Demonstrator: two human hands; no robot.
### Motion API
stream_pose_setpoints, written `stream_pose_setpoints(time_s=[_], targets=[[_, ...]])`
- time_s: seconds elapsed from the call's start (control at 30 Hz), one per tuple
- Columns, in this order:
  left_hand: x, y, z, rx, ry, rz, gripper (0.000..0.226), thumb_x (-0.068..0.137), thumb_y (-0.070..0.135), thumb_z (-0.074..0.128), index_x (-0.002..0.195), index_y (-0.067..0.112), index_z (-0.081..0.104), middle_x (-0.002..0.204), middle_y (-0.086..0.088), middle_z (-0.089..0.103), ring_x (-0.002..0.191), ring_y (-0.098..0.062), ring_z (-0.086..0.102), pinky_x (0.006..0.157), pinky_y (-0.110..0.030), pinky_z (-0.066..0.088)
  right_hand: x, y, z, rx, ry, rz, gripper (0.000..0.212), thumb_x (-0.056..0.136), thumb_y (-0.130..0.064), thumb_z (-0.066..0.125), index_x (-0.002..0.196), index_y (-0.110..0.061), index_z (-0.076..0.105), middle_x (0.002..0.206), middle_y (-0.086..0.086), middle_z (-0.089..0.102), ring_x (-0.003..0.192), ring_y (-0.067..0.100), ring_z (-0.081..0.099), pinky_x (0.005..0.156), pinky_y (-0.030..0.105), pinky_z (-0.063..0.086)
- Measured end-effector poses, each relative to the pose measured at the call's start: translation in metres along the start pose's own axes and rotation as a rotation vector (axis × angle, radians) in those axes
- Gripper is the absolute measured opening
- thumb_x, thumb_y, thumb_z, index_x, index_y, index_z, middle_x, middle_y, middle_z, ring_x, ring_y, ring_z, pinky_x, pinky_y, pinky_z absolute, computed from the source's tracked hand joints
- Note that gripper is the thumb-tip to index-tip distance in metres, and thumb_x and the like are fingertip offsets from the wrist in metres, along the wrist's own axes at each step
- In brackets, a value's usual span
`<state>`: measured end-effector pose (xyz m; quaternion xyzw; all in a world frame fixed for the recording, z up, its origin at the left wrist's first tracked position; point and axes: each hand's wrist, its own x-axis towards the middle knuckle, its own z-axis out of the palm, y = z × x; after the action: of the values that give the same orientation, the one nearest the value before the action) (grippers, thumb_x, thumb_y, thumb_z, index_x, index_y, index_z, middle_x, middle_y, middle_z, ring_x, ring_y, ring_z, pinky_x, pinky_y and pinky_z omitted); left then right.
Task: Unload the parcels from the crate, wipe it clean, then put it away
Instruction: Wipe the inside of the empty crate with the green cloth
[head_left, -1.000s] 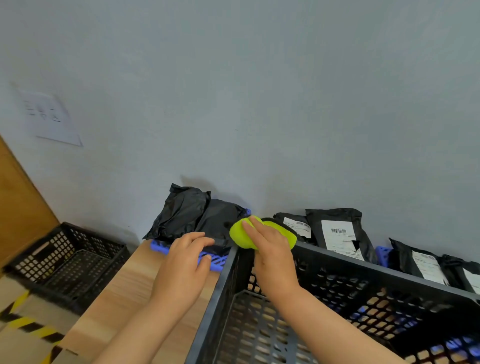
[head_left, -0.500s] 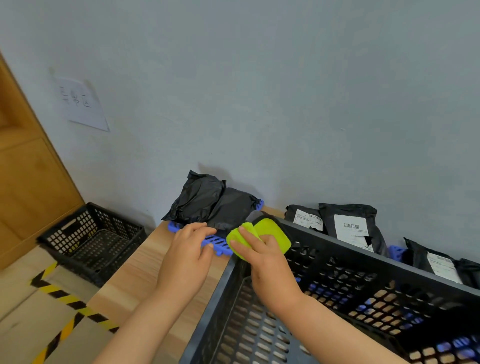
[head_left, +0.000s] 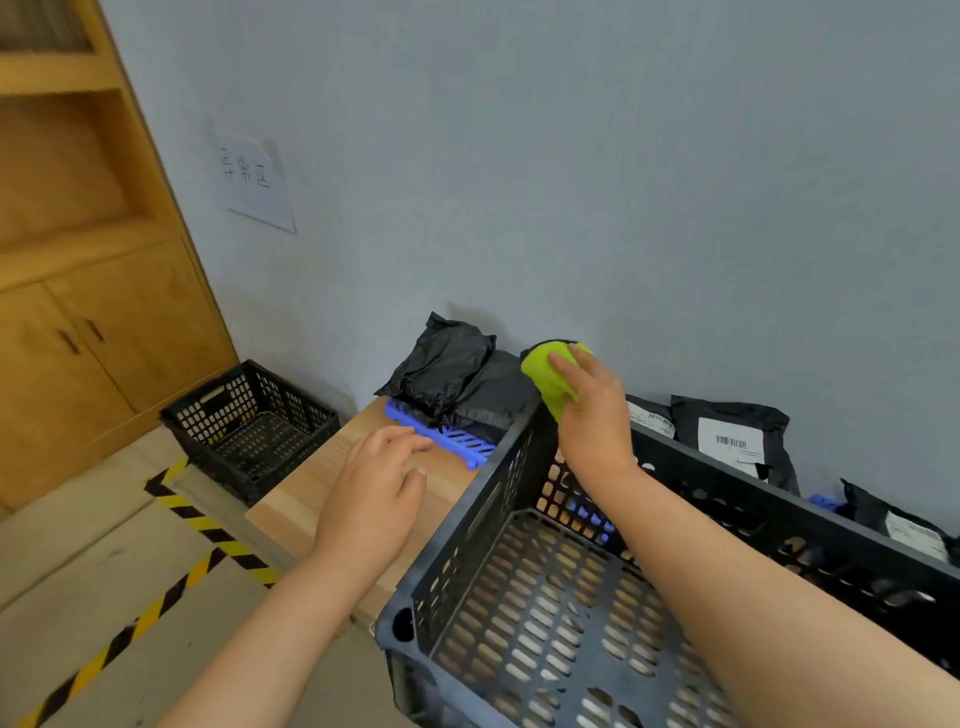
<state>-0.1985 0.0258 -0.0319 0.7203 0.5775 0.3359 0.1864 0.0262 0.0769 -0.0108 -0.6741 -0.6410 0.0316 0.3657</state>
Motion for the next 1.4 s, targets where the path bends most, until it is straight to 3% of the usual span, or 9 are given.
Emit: stream_pose_setpoints(time_s=[0.13, 0.2, 0.3, 0.43, 0.83, 0.97, 1.1, 1.27, 1.4], targets=[[-0.006, 0.004, -0.007, 0.019, -0.007, 0.011, 0.032, 0.095, 0.015, 0.046, 0.124, 0.023, 0.056, 0.133, 0.009, 0.045, 0.123, -0.005, 0.033, 0.094, -0.018, 0.028, -0.002, -0.015, -0.009, 0.117, 0.209, -0.033, 0.059, 0.082, 0.018, 0.048, 0.134, -0.011, 0.051, 0.148, 0.009, 0.036, 0.128, 0.028, 0.037, 0.1, 0.013, 0.019], [-0.008, 0.006, -0.009, 0.026, -0.005, 0.012, 0.032, 0.095, 0.015, 0.046, 0.124, 0.023, 0.056, 0.132, 0.009, 0.045, 0.122, -0.005, 0.033, 0.094, -0.017, 0.027, -0.012, -0.021, -0.007, 0.183, 0.219, -0.067, 0.058, 0.082, 0.015, 0.049, 0.134, -0.01, 0.05, 0.149, 0.013, 0.033, 0.134, 0.027, 0.033, 0.105, 0.011, 0.016], [-0.011, 0.007, -0.009, 0.03, -0.002, 0.015, 0.031, 0.094, 0.013, 0.047, 0.123, 0.021, 0.058, 0.13, 0.007, 0.047, 0.123, -0.008, 0.035, 0.096, -0.019, 0.027, -0.025, -0.019, 0.0, 0.14, -0.045, -0.062, 0.057, 0.084, 0.005, 0.053, 0.136, -0.016, 0.049, 0.151, 0.01, 0.03, 0.137, 0.028, 0.03, 0.109, 0.02, 0.021], [-0.014, 0.008, -0.008, 0.026, -0.008, 0.018, 0.031, 0.094, 0.012, 0.048, 0.122, 0.019, 0.059, 0.129, 0.005, 0.049, 0.123, -0.01, 0.037, 0.097, -0.017, 0.026, -0.034, -0.007, 0.019, -0.193, -0.439, -0.113, 0.048, 0.093, -0.017, 0.049, 0.138, -0.033, 0.046, 0.157, 0.0, 0.018, 0.134, 0.034, 0.024, 0.108, 0.044, 0.028], [-0.018, 0.003, -0.018, 0.021, 0.031, -0.037, 0.03, 0.093, 0.008, 0.046, 0.118, 0.017, 0.06, 0.127, 0.003, 0.05, 0.12, -0.013, 0.04, 0.094, -0.02, 0.029, -0.082, -0.034, 0.008, -0.003, -0.612, -0.238, 0.041, 0.096, -0.021, 0.047, 0.136, -0.031, 0.05, 0.152, -0.004, 0.028, 0.128, 0.029, 0.025, 0.108, 0.03, 0.014], [-0.015, 0.002, -0.024, 0.008, 0.051, -0.063, 0.03, 0.092, 0.008, 0.047, 0.118, 0.016, 0.061, 0.127, 0.001, 0.051, 0.121, -0.016, 0.041, 0.1, -0.029, 0.035, -0.11, -0.048, 0.01, 0.106, -0.661, -0.331, 0.043, 0.094, -0.014, 0.048, 0.135, -0.028, 0.051, 0.149, -0.003, 0.033, 0.132, 0.026, 0.025, 0.11, 0.03, 0.012], [-0.011, 0.007, -0.024, -0.006, 0.056, -0.066, 0.032, 0.092, 0.007, 0.046, 0.119, 0.016, 0.061, 0.127, 0.001, 0.051, 0.122, -0.016, 0.041, 0.102, -0.032, 0.036, -0.129, -0.054, 0.017, 0.152, -0.661, -0.449, 0.044, 0.091, -0.011, 0.052, 0.133, -0.025, 0.054, 0.145, 0.003, 0.039, 0.127, 0.031, 0.035, 0.105, 0.031, 0.018], [0.0, 0.014, -0.015, -0.018, 0.035, -0.036, 0.032, 0.091, 0.006, 0.046, 0.117, 0.016, 0.062, 0.125, 0.001, 0.052, 0.119, -0.016, 0.043, 0.098, -0.026, 0.035, -0.122, -0.049, 0.019, 0.164, -0.618, -0.561, 0.045, 0.08, -0.004, 0.06, 0.123, -0.017, 0.063, 0.129, 0.014, 0.053, 0.111, 0.037, 0.05, 0.096, 0.047, 0.041], [0.01, 0.014, -0.008, -0.033, 0.025, -0.024, 0.032, 0.09, 0.005, 0.047, 0.116, 0.016, 0.062, 0.125, 0.0, 0.053, 0.12, -0.016, 0.043, 0.099, -0.027, 0.035, -0.114, -0.042, 0.023, 0.14, -0.552, -0.583, 0.046, 0.078, -0.001, 0.062, 0.12, -0.018, 0.064, 0.125, 0.013, 0.056, 0.106, 0.037, 0.053, 0.089, 0.048, 0.047]])
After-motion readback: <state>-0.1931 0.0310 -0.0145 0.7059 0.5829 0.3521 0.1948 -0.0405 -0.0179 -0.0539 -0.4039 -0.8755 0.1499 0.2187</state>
